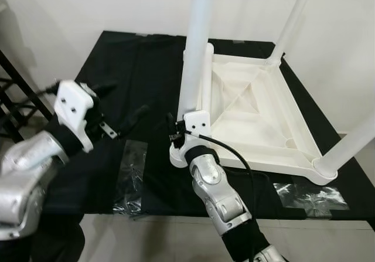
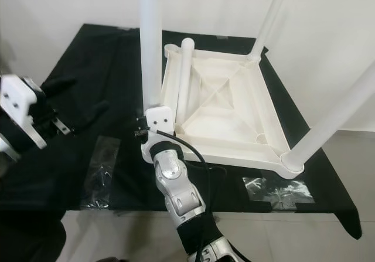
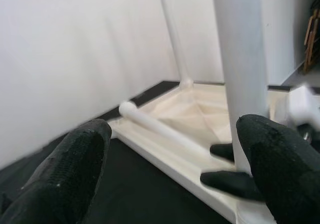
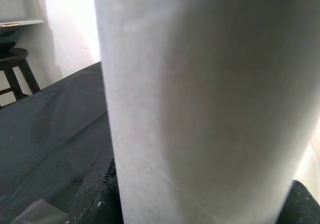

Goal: Building children table

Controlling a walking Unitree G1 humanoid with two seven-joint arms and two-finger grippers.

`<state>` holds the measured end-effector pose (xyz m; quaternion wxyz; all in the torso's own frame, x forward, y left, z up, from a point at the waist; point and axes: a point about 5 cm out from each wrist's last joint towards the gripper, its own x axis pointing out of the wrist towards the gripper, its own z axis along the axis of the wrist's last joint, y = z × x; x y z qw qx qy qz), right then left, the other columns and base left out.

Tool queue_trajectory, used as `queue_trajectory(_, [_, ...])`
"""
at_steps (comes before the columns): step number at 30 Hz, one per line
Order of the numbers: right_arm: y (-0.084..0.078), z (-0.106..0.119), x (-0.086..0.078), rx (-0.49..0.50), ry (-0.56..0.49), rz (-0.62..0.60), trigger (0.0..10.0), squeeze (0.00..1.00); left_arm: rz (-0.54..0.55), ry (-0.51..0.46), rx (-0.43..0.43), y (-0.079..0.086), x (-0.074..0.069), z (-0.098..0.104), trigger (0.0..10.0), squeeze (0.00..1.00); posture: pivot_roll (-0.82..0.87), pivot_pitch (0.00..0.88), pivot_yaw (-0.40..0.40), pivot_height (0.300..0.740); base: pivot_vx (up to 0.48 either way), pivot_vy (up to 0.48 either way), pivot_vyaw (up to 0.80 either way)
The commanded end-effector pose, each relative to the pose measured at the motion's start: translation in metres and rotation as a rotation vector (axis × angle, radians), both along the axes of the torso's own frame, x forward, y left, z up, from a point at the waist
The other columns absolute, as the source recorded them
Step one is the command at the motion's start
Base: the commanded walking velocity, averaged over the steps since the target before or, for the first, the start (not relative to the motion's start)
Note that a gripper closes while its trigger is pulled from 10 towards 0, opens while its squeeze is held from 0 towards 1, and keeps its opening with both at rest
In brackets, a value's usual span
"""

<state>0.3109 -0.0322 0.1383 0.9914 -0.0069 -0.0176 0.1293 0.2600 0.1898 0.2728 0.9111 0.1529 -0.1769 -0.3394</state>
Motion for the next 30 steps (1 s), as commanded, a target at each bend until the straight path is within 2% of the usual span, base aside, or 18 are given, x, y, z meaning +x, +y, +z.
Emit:
queue_trajectory(1, [-0.027,-0.074,-0.013,-0.126,0.330,-0.133,10.0,0.00,-0.109,0.040,0.015,-0.002,0.004,0.009,10.0,0.00,0.13,0.094,-0.033,0.740,0.000,0.000,0.00])
queue_trajectory(2, [-0.027,-0.074,-0.013,-0.126,0.330,-0.133,10.0,0.00,-0.109,0.040,0.015,-0.002,0.004,0.009,10.0,0.00,0.13,0.094,-0.033,0.740,0.000,0.000,0.00])
queue_trajectory(3, [-0.025,-0.074,-0.012,-0.122,0.326,-0.135,10.0,0.00,-0.212,0.069,0.010,-0.006,0.005,0.020,10.0,0.14,0.13,0.091,-0.029,0.740,0.000,0.000,0.00])
queue_trajectory(4, [-0.025,-0.074,-0.012,-0.122,0.326,-0.135,10.0,0.00,-0.212,0.069,0.010,-0.006,0.005,0.020,10.0,0.14,0.13,0.091,-0.029,0.740,0.000,0.000,0.00])
queue_trajectory(5, [-0.023,-0.073,-0.011,-0.118,0.323,-0.134,10.0,0.00,-0.357,0.118,0.013,-0.014,0.003,0.030,10.0,1.00,0.13,0.089,-0.023,0.740,0.000,0.000,0.00])
queue_trajectory(7, [-0.021,-0.072,-0.010,-0.114,0.318,-0.131,10.0,0.00,-0.548,0.187,0.045,-0.023,-0.002,0.038,10.0,1.00,0.13,0.088,-0.014,0.740,0.000,0.000,0.00])
queue_trajectory(8, [-0.021,-0.072,-0.010,-0.114,0.318,-0.131,10.0,0.00,-0.548,0.187,0.045,-0.023,-0.002,0.038,10.0,1.00,0.13,0.088,-0.014,0.740,0.000,0.000,0.00])
queue_trajectory(10, [-0.018,-0.071,-0.008,-0.106,0.310,-0.124,10.0,0.00,-0.637,0.230,0.059,-0.032,0.003,0.044,10.0,1.00,0.13,0.086,-0.006,0.740,0.000,0.000,0.00])
queue_trajectory(13, [-0.016,-0.069,-0.007,-0.097,0.301,-0.120,10.0,0.00,-0.663,0.252,0.061,-0.037,0.010,0.047,10.0,1.00,0.13,0.086,-0.001,0.740,0.000,0.000,0.00])
queue_trajectory(14, [-0.013,-0.067,-0.006,-0.088,0.290,-0.115,10.0,0.00,-0.646,0.267,0.050,-0.042,0.019,0.047,10.0,1.00,0.13,0.087,0.006,0.740,0.000,0.000,0.00])
queue_trajectory(15, [-0.013,-0.067,-0.006,-0.088,0.290,-0.115,10.0,0.00,-0.646,0.267,0.050,-0.042,0.019,0.047,10.0,1.00,0.13,0.087,0.006,0.740,0.000,0.000,0.00])
queue_trajectory(16, [-0.011,-0.065,-0.005,-0.081,0.284,-0.106,10.0,0.00,-0.614,0.280,0.036,-0.048,0.031,0.046,10.0,1.00,0.12,0.088,0.011,0.740,0.000,0.000,0.00])
queue_trajectory(17, [-0.008,-0.064,-0.005,-0.072,0.283,-0.097,10.0,0.00,-0.591,0.294,0.030,-0.054,0.041,0.046,10.0,0.81,0.12,0.089,0.016,0.740,0.000,0.000,0.00])
queue_trajectory(18, [-0.008,-0.064,-0.005,-0.072,0.283,-0.097,10.0,0.00,-0.591,0.294,0.030,-0.054,0.041,0.046,10.0,0.81,0.12,0.089,0.016,0.740,0.000,0.000,0.00])
queue_trajectory(19, [-0.006,-0.063,-0.006,-0.065,0.281,-0.091,10.0,0.00,-0.565,0.300,0.025,-0.059,0.049,0.046,10.0,0.10,0.11,0.089,0.017,0.740,0.000,0.000,0.00])
queue_trajectory(20, [-0.004,-0.062,-0.007,-0.060,0.280,-0.083,10.0,0.00,-0.545,0.308,0.006,-0.062,0.056,0.047,10.0,0.00,0.11,0.091,0.021,0.740,0.000,0.000,0.00])
queue_trajectory(24, [-0.001,-0.061,-0.008,-0.043,0.269,-0.073,10.0,0.00,-0.510,0.346,-0.030,-0.069,0.071,0.046,10.0,0.00,0.11,0.094,0.026,0.740,0.000,0.000,0.00])
queue_trajectory(30, [0.001,-0.059,-0.007,-0.030,0.257,-0.068,10.0,0.00,-0.502,0.364,-0.043,-0.073,0.076,0.044,10.0,0.00,0.10,0.100,0.028,0.740,0.000,0.000,0.00])
